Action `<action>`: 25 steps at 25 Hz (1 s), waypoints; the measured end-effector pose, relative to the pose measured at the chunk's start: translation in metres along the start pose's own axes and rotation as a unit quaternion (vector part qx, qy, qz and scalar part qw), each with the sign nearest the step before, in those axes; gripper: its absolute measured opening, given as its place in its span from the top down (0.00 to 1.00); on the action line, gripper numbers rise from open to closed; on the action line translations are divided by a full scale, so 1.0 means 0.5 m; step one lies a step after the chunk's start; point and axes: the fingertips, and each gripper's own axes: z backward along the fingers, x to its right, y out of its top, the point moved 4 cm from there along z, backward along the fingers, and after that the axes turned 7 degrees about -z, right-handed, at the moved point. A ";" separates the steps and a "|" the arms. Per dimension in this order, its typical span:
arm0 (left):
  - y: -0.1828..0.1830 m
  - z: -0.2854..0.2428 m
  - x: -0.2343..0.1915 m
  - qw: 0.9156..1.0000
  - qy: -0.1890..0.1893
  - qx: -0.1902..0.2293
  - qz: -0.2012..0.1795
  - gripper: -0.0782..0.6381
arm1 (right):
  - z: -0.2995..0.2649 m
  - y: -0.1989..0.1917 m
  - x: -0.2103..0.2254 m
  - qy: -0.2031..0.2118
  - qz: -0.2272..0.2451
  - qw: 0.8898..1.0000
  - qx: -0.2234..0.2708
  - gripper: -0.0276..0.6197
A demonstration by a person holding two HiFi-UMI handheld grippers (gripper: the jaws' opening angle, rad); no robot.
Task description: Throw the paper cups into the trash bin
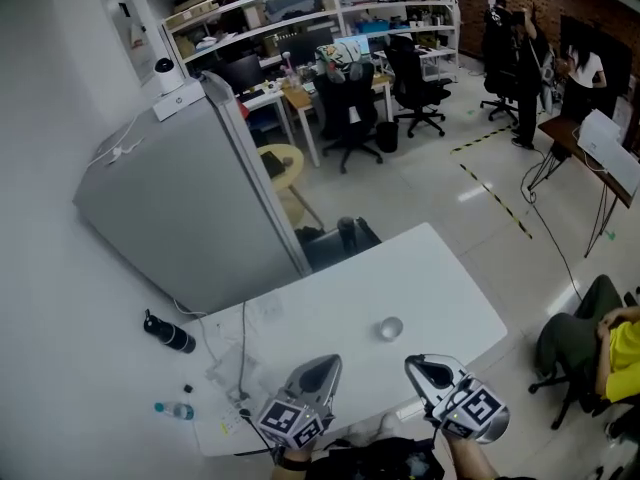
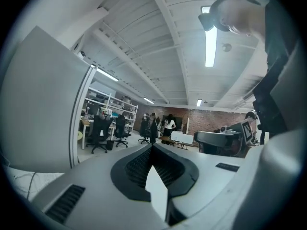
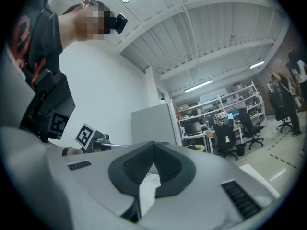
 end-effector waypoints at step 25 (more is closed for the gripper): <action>-0.005 0.025 -0.087 0.999 0.036 0.022 0.015 0.89 | -0.109 -0.036 0.027 0.020 0.023 0.999 -0.038 0.95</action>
